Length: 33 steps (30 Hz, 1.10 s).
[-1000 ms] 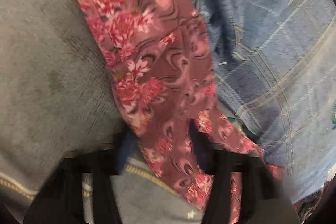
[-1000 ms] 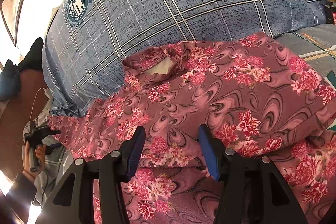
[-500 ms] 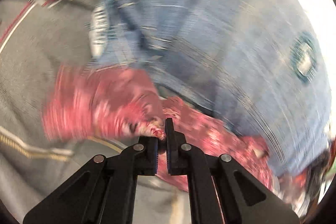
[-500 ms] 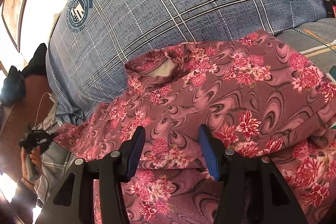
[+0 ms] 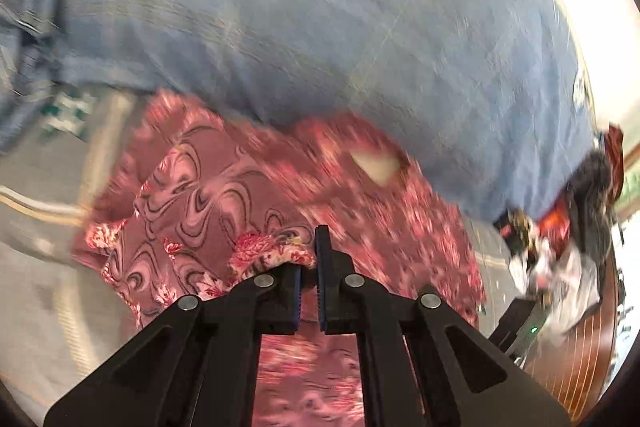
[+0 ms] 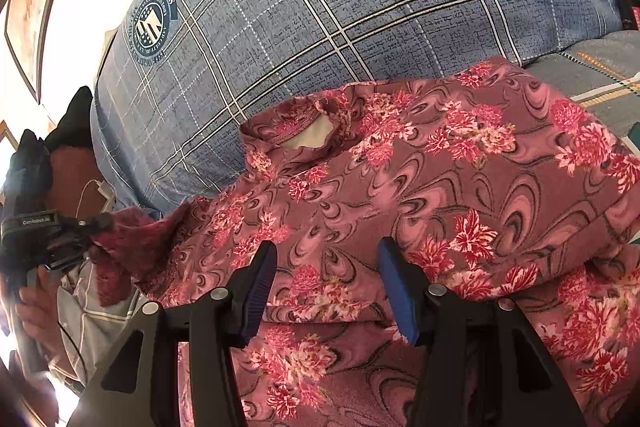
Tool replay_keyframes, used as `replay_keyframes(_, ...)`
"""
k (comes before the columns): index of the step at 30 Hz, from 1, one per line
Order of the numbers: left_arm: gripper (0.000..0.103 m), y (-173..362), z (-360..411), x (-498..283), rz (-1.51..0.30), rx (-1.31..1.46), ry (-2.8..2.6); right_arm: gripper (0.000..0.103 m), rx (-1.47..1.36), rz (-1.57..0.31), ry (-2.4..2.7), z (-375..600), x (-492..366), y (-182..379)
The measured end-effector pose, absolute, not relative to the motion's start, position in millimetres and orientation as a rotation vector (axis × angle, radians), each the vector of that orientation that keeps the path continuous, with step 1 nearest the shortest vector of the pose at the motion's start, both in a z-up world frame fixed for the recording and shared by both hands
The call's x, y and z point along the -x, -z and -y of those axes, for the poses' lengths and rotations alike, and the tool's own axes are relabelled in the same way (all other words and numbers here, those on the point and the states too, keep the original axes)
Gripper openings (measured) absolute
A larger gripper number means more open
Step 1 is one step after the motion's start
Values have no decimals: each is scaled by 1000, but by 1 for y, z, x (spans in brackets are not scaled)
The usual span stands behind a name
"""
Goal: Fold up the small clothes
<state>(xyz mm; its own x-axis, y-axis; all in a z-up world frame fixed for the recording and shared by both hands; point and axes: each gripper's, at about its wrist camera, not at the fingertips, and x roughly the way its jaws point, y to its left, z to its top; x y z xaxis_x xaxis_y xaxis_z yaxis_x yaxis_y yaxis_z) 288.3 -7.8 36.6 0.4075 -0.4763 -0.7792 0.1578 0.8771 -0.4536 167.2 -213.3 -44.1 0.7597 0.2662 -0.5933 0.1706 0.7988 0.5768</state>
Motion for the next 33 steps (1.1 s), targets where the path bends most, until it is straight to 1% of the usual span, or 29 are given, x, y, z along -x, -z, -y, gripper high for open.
replay_keyframes(2, 5, -15, 31, -283, -1148, 313, 418, 55, -664, -715, -60, 214, -167, 44)
replay_keyframes(4, 13, 6, 46, -280, -1200, 283, 390, 55, -667, -714, -61, 214, -167, 44)
replay_keyframes(5, 20, 16, 50, -279, -1222, 272, 384, 55, -668, -713, -62, 214, -166, 44)
replay_keyframes(7, 24, 15, 49, -270, -1174, 289, 396, 55, -668, -713, -62, 215, -166, 45)
replay_keyframes(8, 35, 10, 44, -265, -1156, 311, 421, 55, -669, -712, -62, 215, -166, 45)
replay_keyframes(9, 42, 7, 36, -259, -1147, 341, 447, 55, -670, -712, -62, 215, -166, 45)
replay_keyframes(11, 48, -2, 15, -243, -1107, 438, 484, 55, -671, -712, -63, 215, -166, 45)
replay_keyframes(12, 54, -6, 1, -234, -1080, 474, 489, 55, -670, -713, -61, 215, -166, 44)
replay_keyframes(14, 54, -7, -23, -220, -1023, 525, 487, 55, -668, -715, -59, 214, -166, 44)
replay_keyframes(18, 54, -1, -68, -214, -969, 614, 412, 55, -632, -750, -28, 208, -171, 40)
replay_keyframes(20, 54, 2, -85, -215, -931, 699, 438, 54, -550, -801, 24, 196, -176, 32)
replay_keyframes(21, 54, 1, -93, -216, -919, 738, 444, 56, -495, -826, 39, 187, -179, 27)
replay_keyframes(22, 54, 0, -102, -219, -909, 774, 441, 56, -460, -840, 25, 177, -181, 22)
replay_keyframes(25, 55, -7, -116, -233, -900, 783, 408, 56, -415, -803, -106, 140, -181, 3)
replay_keyframes(28, 55, -2, -129, -242, -904, 772, 315, 57, -225, -779, -241, 81, -183, -18)
replay_keyframes(29, 55, 1, -133, -246, -918, 776, 303, 58, -162, -769, -278, 64, -182, -23)
replay_keyframes(31, 55, 3, -139, -247, -923, 799, 298, 67, -100, -769, -323, 39, -182, -27)
replay_keyframes(33, 55, 3, -145, -247, -910, 822, 295, 68, -98, -832, -360, 19, -190, -19)
